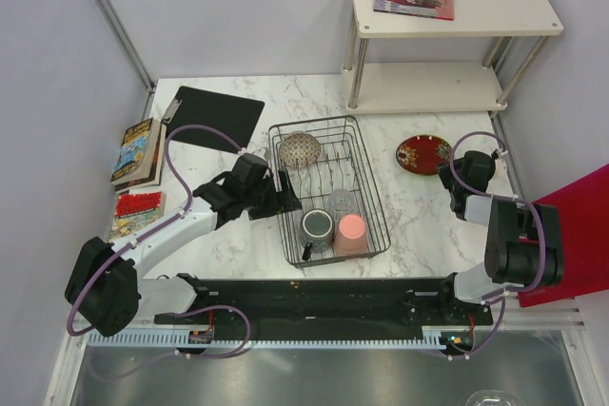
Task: Unload the mixed dishes from the dish rack
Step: Place the plate at the center of the board, then adjust the dish rack at the center of the board.
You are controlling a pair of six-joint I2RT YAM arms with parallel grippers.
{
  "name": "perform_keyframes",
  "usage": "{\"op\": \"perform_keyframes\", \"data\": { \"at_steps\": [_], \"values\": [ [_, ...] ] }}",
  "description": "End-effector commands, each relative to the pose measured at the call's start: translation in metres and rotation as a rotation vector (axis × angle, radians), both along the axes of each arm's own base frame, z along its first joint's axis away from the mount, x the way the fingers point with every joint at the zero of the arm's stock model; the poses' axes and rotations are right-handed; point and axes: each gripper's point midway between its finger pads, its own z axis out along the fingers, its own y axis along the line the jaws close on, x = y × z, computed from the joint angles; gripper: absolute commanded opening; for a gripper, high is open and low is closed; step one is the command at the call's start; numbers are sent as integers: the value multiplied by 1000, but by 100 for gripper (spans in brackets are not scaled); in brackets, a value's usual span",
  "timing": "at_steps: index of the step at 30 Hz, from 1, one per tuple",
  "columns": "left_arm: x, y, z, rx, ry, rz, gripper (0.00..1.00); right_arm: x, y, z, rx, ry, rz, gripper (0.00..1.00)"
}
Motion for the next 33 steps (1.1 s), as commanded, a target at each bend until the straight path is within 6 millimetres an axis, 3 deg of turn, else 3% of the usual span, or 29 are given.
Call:
{"op": "perform_keyframes", "data": {
  "at_steps": [1,3,9,16,24,26,27,28,29,30,33],
  "values": [
    [5,-6,8,-33,-20,13,88,5,1,7,-22,-10,25,41],
    [5,-6,7,-33,-18,12,88,0,-1,9,-39,5,25,59],
    [4,-8,5,-38,-1,3,88,-14,-7,24,-99,14,7,82],
    [4,-7,6,-39,-6,8,88,-26,-4,85,-160,-97,-4,97],
    [5,-6,8,-34,-12,14,88,-31,31,153,-256,-187,86,98],
    [6,-4,9,-22,-17,23,88,-33,66,156,-319,-155,210,98],
    [7,-3,9,-19,-19,29,88,-29,77,173,-390,-161,262,98],
    [8,-1,9,-7,-23,33,88,-26,86,165,-430,-105,300,98],
    [9,-1,10,-4,-25,37,88,-34,111,154,-458,-49,394,98],
    [8,1,9,4,-21,39,88,-32,122,159,-493,-40,441,97],
    [9,2,5,25,-10,41,88,-40,146,132,-512,25,537,96]
  ]
}}
